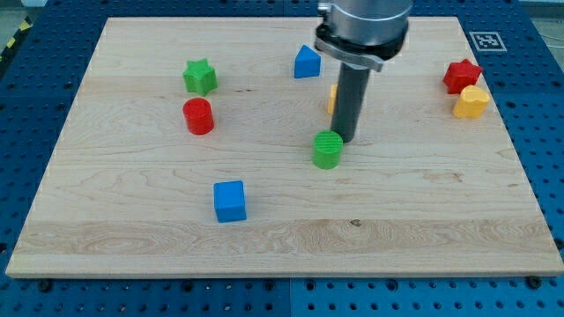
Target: Push the yellow hexagon towards the right center
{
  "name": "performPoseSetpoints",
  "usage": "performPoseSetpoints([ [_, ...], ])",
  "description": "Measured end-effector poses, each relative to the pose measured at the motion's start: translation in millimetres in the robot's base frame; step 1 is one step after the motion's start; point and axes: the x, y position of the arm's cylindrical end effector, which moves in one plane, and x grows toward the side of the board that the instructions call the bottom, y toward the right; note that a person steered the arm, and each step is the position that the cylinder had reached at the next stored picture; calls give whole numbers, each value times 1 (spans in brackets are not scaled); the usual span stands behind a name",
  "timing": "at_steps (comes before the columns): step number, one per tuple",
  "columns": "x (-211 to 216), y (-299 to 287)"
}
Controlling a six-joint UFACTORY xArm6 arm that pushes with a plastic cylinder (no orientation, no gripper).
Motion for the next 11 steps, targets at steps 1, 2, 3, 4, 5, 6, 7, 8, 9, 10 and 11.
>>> performPoseSetpoints([
  [1, -13, -22],
  [2, -39, -26],
  [3, -66, -14],
  [4, -67, -9],
  [5, -68, -9],
  [6, -68, -9],
  [7, -64, 1],
  [8, -63, 19],
  [9, -63, 21],
  [10, -66, 22],
  [11, -65, 43],
])
